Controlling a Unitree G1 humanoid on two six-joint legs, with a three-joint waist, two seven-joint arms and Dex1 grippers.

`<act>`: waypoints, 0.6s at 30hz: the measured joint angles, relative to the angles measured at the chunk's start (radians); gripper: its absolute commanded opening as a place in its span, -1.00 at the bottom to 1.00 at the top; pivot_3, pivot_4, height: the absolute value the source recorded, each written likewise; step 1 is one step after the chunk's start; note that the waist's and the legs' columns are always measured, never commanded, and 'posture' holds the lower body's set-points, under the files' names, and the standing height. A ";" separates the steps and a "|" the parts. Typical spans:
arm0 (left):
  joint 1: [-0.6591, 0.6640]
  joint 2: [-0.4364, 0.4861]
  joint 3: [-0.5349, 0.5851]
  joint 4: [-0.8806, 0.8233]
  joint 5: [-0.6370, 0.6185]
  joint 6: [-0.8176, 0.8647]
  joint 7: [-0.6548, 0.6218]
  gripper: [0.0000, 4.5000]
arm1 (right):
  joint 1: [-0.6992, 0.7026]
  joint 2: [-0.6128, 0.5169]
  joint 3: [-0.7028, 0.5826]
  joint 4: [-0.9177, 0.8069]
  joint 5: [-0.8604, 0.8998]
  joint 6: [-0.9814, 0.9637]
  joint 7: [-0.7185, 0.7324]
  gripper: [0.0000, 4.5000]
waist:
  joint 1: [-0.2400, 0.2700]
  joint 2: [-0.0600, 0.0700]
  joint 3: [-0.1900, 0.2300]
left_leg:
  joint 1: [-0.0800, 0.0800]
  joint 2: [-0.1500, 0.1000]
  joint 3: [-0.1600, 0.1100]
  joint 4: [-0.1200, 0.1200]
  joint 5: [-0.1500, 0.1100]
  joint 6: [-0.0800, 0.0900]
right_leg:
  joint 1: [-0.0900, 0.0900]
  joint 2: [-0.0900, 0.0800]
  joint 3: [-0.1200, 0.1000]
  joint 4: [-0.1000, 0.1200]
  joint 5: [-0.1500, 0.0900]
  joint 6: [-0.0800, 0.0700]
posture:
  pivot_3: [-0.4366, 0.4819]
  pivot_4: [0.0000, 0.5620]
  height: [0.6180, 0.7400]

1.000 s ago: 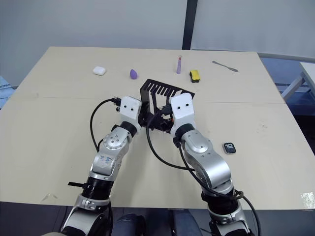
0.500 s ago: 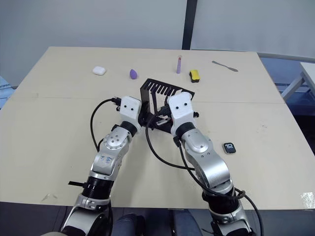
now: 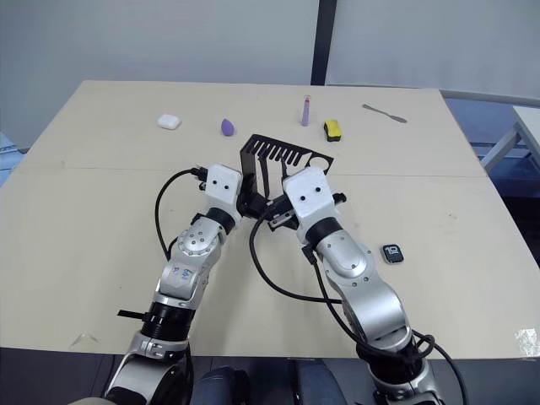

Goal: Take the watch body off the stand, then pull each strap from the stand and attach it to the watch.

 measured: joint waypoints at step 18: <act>0.119 0.133 0.080 -0.237 -0.200 0.175 -0.232 0.99 | 0.144 -0.168 -0.324 -0.104 0.370 0.090 0.344 -1.00 | -0.007 0.000 0.000 | 0.001 0.000 0.000 -0.004 0.000 0.000 | 0.000 0.000 0.000 -0.001 0.000 0.000 | -0.05 -0.47 1.00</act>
